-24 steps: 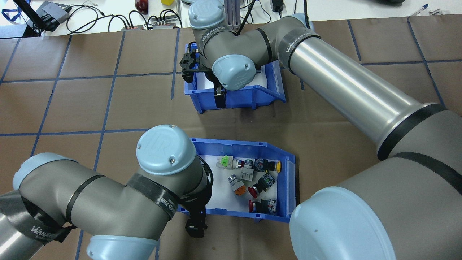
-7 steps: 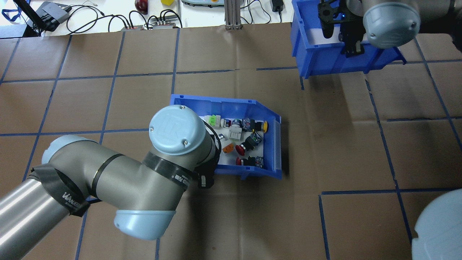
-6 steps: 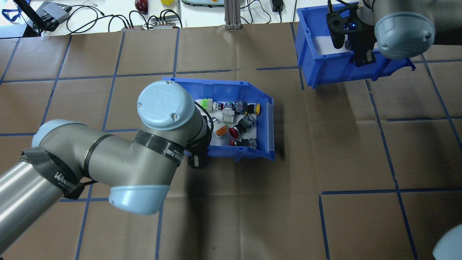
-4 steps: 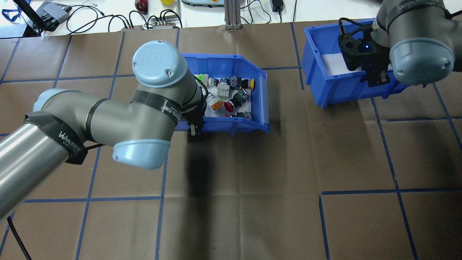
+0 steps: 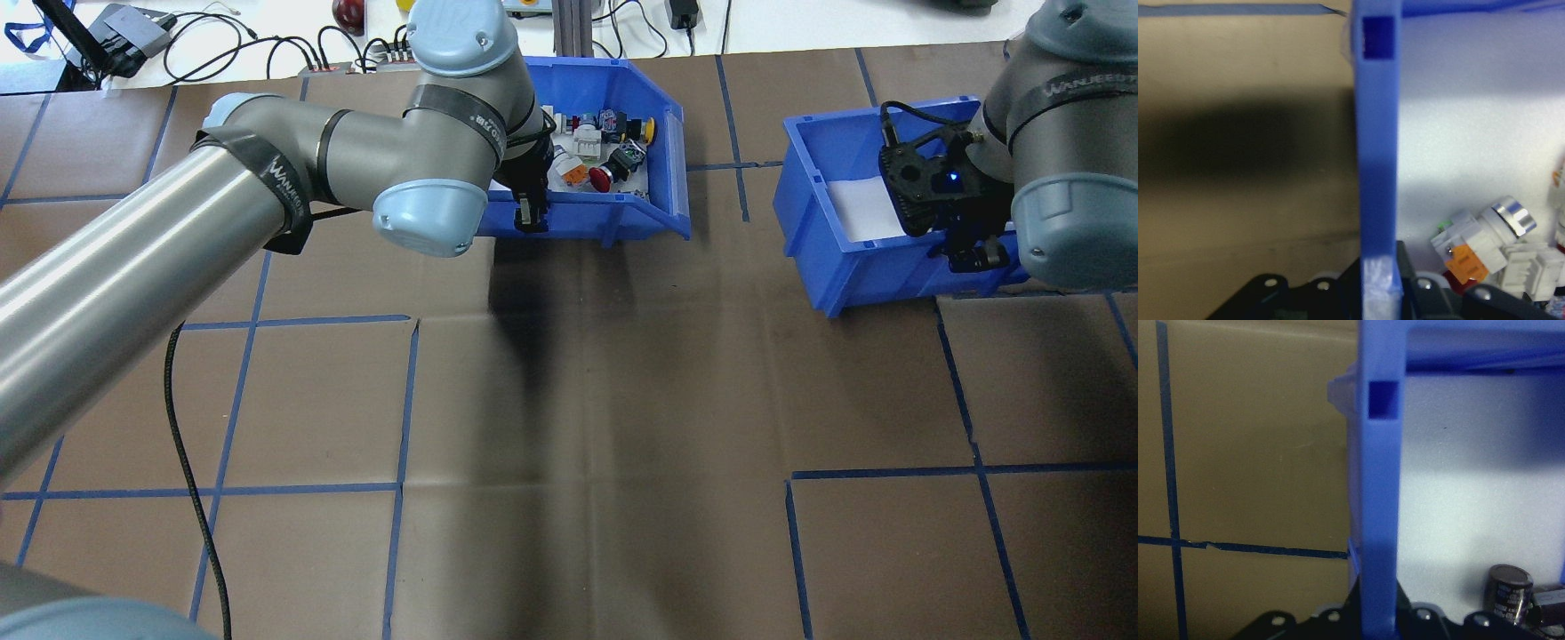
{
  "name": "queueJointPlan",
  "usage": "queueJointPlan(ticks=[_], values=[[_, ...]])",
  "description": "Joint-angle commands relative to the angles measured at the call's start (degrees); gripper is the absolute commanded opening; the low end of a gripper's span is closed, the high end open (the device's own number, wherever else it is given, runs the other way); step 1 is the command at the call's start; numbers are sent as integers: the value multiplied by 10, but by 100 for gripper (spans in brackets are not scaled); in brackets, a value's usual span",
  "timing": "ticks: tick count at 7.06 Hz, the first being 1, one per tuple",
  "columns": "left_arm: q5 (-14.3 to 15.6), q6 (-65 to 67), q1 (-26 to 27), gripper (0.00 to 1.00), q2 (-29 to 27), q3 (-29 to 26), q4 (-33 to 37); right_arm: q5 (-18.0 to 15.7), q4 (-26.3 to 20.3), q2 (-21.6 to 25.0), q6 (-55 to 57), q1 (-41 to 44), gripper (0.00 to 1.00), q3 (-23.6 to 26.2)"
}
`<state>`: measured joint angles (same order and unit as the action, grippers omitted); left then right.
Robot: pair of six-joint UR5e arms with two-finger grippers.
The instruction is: Place button box in front
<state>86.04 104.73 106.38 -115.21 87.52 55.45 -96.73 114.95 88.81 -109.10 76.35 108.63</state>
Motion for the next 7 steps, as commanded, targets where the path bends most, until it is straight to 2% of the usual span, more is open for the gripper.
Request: queueJointPlan(ticks=[1, 3, 4, 5, 6, 7], values=[[-48, 1, 1, 0, -30, -18, -3, 1, 4, 3, 6, -16, 8, 12], [-81, 9, -2, 1, -29, -17, -3, 6, 4, 3, 10, -15, 8, 13], [-81, 9, -2, 5, -32, -13, -3, 6, 4, 3, 9, -15, 8, 14], [-79, 9, -1, 15, -41, -11, -3, 7, 4, 3, 9, -15, 8, 14], [-74, 7, -3, 35, -43, -15, -3, 7, 4, 3, 9, -15, 8, 14], [-73, 14, -2, 69, -42, -10, -4, 7, 4, 3, 9, -15, 8, 14]])
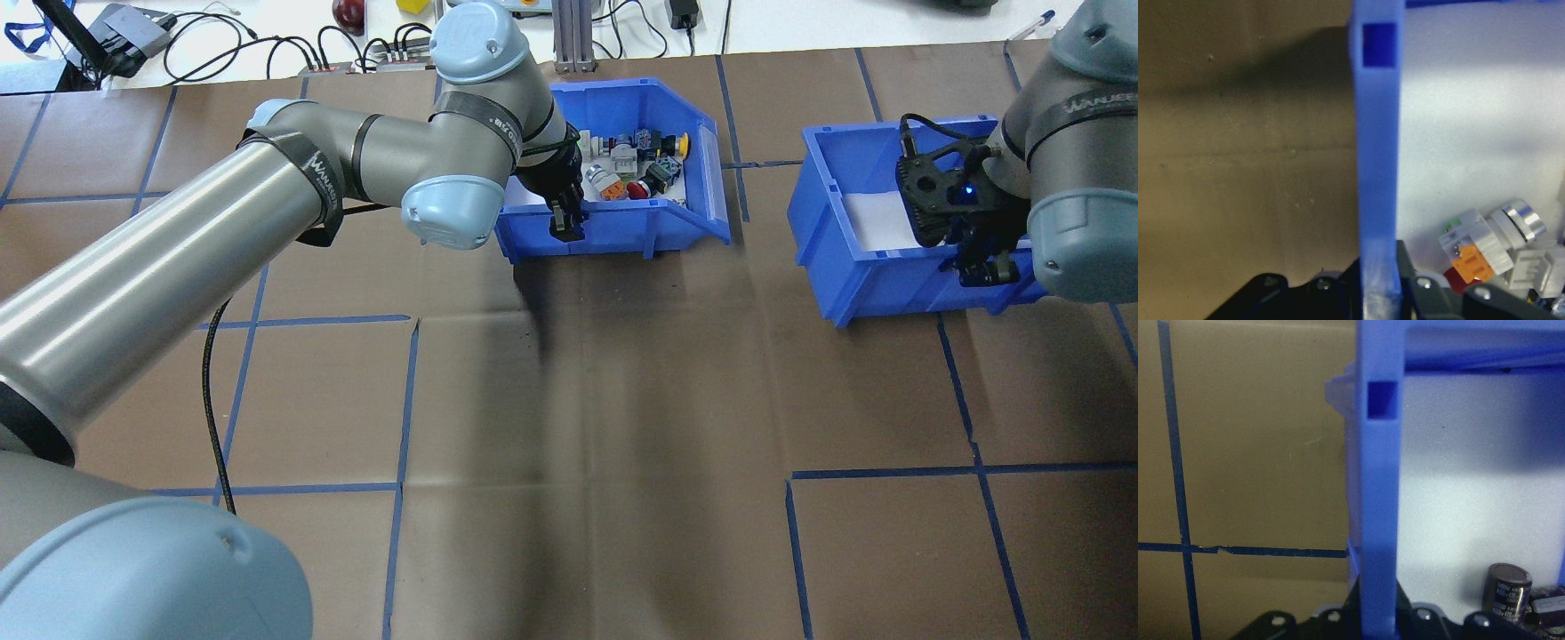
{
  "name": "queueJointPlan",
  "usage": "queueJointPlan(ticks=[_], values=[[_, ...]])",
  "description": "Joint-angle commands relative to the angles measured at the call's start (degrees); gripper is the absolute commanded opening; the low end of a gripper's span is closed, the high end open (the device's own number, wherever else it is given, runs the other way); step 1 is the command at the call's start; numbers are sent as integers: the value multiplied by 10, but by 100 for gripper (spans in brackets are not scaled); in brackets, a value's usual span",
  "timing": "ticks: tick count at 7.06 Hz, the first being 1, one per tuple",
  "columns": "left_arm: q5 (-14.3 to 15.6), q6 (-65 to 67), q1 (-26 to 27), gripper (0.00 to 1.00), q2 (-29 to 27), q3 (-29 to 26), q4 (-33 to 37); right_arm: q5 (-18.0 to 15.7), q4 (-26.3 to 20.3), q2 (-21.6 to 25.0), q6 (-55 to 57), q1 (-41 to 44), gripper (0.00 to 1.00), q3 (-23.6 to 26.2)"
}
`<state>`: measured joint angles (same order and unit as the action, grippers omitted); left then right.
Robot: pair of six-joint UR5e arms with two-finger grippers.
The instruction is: Place button box in front
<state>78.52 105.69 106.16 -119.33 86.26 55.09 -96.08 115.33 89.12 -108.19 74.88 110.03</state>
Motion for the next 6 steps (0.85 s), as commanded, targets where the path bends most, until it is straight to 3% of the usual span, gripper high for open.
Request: queueJointPlan(ticks=[1, 2, 3, 4, 6], values=[[30, 13, 0, 90, 4, 11, -1, 0, 0, 0, 0, 0, 8, 0], [63, 10, 0, 99, 13, 14, 1, 0, 0, 0, 0, 1, 8, 0], [64, 0, 1, 99, 27, 17, 9, 0, 0, 0, 0, 0, 8, 0], [68, -104, -1, 99, 55, 25, 40, -1, -3, 4, 1, 1, 8, 2], [69, -320, -65, 99, 180, 33, 222, -1, 12, 75, 12, 2, 8, 82]])
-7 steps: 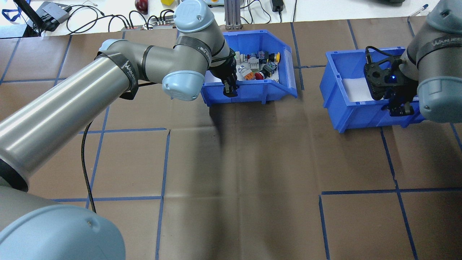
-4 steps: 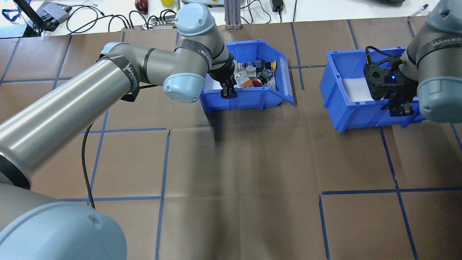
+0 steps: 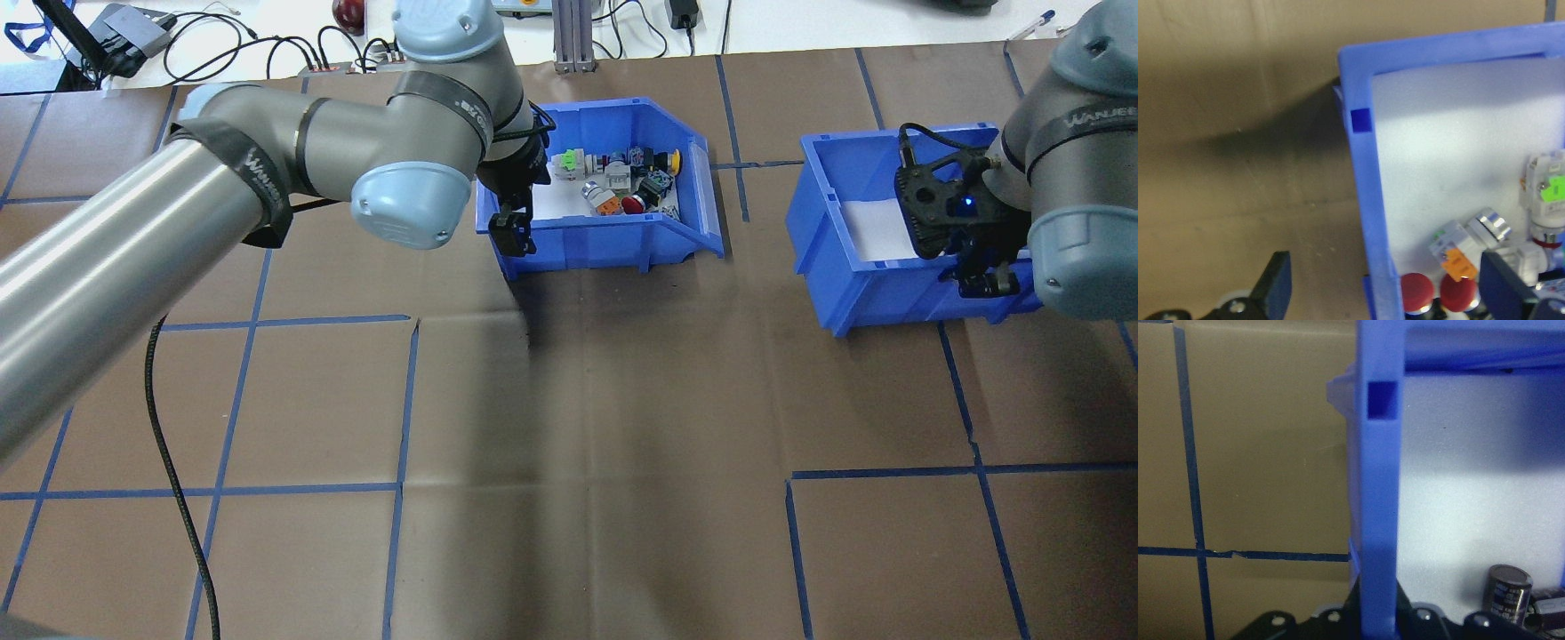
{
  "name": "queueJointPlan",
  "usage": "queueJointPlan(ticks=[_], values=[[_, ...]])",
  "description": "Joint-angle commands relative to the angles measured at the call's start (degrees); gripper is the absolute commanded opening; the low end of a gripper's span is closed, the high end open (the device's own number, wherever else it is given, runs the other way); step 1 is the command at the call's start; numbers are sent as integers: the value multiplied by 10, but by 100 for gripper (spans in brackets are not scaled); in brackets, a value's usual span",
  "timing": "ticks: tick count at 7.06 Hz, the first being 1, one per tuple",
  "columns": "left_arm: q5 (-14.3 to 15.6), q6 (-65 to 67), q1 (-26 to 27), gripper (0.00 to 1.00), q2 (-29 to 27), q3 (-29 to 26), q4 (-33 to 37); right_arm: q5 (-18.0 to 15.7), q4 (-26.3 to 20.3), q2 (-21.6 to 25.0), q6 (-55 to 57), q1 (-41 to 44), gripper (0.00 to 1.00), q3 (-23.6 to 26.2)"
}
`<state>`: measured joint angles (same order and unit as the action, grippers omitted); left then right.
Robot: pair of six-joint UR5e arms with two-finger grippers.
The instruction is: Place button box in front
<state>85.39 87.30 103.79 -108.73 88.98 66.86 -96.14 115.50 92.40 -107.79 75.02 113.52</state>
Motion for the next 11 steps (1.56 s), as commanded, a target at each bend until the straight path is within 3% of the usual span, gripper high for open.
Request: queueJointPlan(ticks=[1, 3, 5, 6, 9, 11], values=[[2, -240, -79, 99, 125, 16, 166, 2, 36, 71, 20, 7, 8, 79], [2, -429, -123, 99, 171, 45, 168, 3, 38, 112, 35, 17, 8, 132], [11, -553, -155, 99, 181, 57, 163, 3, 37, 137, 92, 60, 8, 151], [58, -616, -159, 99, 186, 55, 159, 2, 32, 137, 143, 97, 8, 153], [63, -798, -161, 99, 215, 66, 144, 1, 38, 132, 274, 228, 8, 166], [66, -833, -166, 99, 214, 70, 125, -2, 44, 131, 324, 309, 9, 162]])
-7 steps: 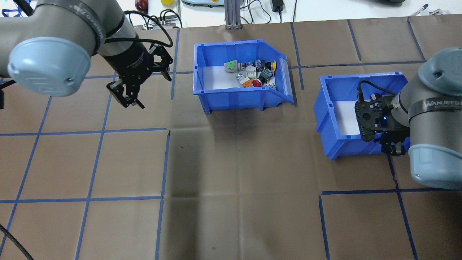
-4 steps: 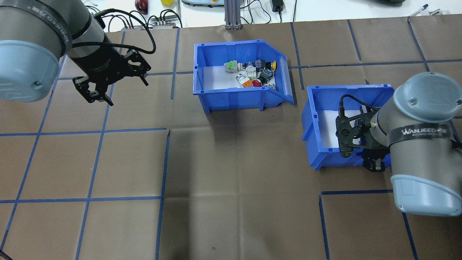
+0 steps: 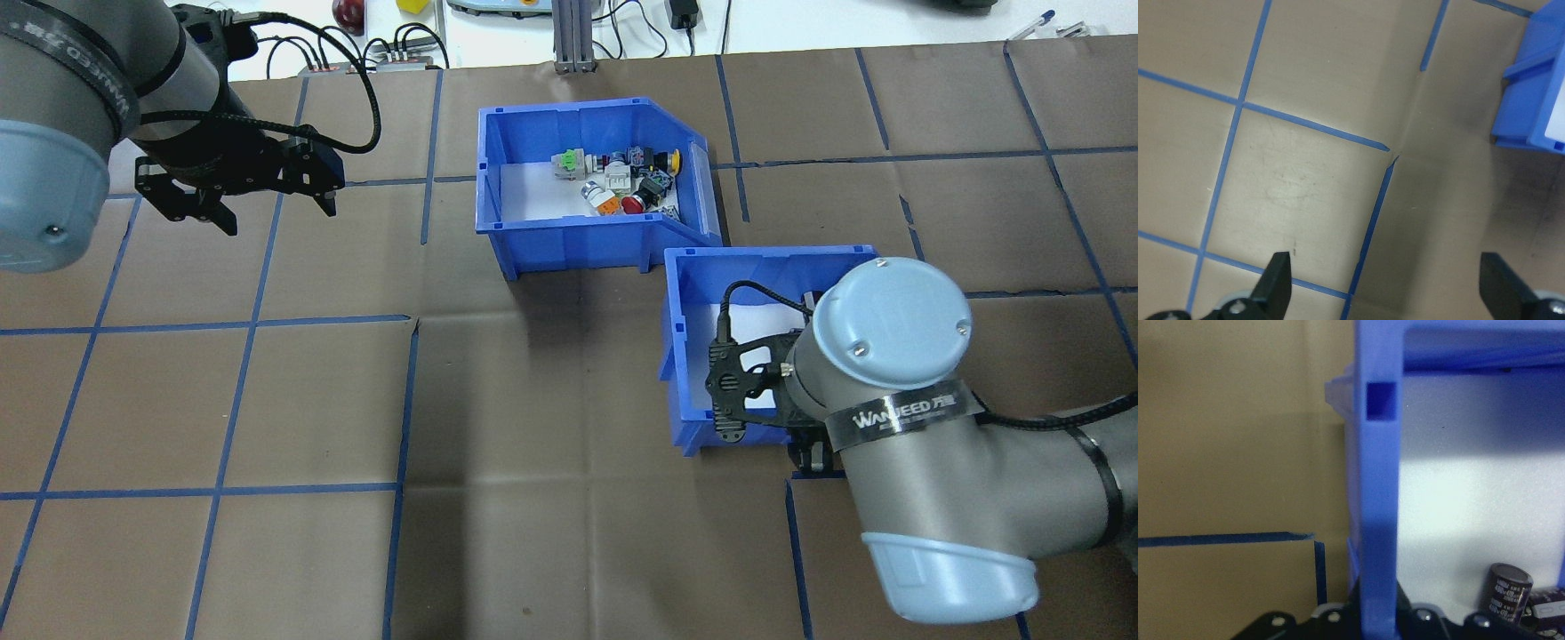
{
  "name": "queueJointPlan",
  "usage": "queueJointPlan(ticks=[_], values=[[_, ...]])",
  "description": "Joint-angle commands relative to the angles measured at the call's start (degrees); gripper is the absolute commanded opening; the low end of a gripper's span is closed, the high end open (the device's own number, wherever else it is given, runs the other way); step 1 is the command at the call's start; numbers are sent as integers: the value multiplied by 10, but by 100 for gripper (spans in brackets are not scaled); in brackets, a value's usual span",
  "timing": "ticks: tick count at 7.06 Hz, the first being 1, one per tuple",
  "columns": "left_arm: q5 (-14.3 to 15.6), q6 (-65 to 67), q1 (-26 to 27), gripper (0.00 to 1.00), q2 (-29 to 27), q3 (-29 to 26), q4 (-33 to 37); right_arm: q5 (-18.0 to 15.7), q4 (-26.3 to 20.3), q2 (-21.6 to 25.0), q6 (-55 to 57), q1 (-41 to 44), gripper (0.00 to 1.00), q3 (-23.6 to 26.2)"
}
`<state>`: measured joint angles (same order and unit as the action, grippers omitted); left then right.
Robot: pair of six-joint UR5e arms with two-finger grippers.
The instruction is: Place button box in front
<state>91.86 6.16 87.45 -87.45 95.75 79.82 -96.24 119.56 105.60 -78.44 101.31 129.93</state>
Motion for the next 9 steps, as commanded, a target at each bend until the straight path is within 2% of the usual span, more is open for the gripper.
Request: queueJointPlan(ticks=[1, 2, 3, 4, 6, 7, 9], values=[[3, -24, -3, 99, 6, 2, -2, -1, 14, -14, 60, 63, 9, -5], [3, -17, -3, 99, 8, 2, 2, -5, 49, -37, 90, 91, 9, -5], [3, -18, -3, 99, 10, 2, 22, -8, 52, -51, 116, 124, 9, -5], [4, -18, -3, 99, 11, 1, 24, -8, 52, -54, 138, 148, 9, -16], [30, -14, -3, 99, 11, -12, 63, -18, 43, -92, 171, 179, 9, -48], [30, -14, -2, 99, 11, -13, 63, -43, 50, -112, 184, 205, 9, -53], [23, -13, 3, 99, 10, -15, 65, -43, 42, -132, 217, 223, 9, -78]])
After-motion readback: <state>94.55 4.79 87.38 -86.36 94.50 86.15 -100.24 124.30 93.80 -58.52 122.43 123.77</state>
